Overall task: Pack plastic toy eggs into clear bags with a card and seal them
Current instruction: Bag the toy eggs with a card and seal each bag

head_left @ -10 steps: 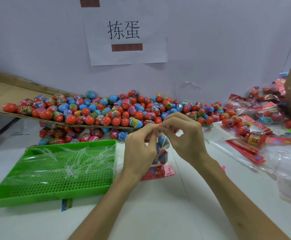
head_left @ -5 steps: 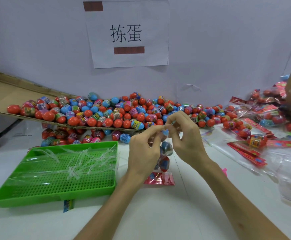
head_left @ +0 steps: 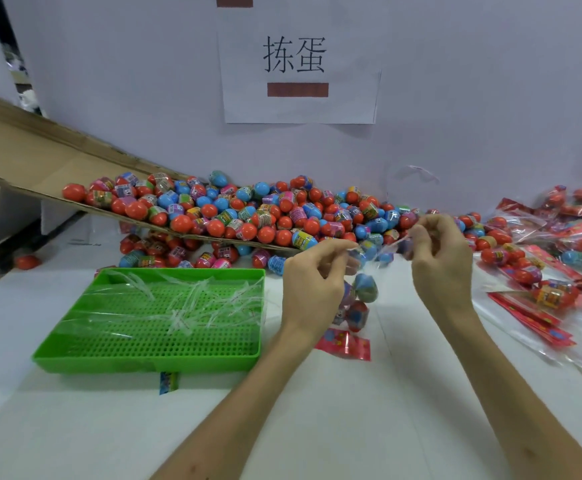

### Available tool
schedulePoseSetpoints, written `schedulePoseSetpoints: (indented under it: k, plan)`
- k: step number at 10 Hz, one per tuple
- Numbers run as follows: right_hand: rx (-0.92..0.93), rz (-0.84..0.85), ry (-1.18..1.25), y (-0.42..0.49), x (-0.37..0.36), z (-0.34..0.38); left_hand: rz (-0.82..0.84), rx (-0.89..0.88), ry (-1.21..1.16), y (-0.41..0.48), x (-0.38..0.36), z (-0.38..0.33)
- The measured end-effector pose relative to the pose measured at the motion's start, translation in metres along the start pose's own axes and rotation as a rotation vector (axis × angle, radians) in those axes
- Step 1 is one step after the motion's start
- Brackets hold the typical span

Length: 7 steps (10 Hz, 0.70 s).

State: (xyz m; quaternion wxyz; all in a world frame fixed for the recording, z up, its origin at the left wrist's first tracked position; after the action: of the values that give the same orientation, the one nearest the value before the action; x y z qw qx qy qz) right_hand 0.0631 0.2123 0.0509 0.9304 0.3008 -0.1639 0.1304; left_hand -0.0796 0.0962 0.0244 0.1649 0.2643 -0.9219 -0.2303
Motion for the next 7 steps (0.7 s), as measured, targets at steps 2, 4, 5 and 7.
schedulePoseSetpoints:
  k: [2, 4, 5, 7]
  plan:
    - [-0.504, -0.318, 0.418, 0.016, 0.037, -0.038, -0.007, 0.219, -0.234, -0.001, -0.007, 0.017]
    - [-0.286, -0.544, 0.569, 0.026, 0.049, 0.017, 0.031, 0.364, -0.206, -0.008, -0.019, 0.029]
    - [0.037, -0.445, 0.418, 0.019, -0.002, 0.094, 0.06, 0.375, -0.178, -0.014, -0.02, 0.029]
    - [0.414, 0.864, -0.179, -0.092, -0.195, 0.195, 0.094, 0.385, -0.184, -0.017, -0.022, 0.027]
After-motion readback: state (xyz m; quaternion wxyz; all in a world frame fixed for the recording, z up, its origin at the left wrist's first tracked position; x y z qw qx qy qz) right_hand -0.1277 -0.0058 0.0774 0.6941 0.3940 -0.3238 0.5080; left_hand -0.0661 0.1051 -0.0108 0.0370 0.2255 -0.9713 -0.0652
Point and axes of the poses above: each hand's wrist, its own y-axis towards the middle knuckle, its own x-axis out of the back of the hand, z = x × y, the point moved 3 cm from there along y, towards the middle knuckle, and after that the axes turned 11 degrees about z, right-handed, at the moved point
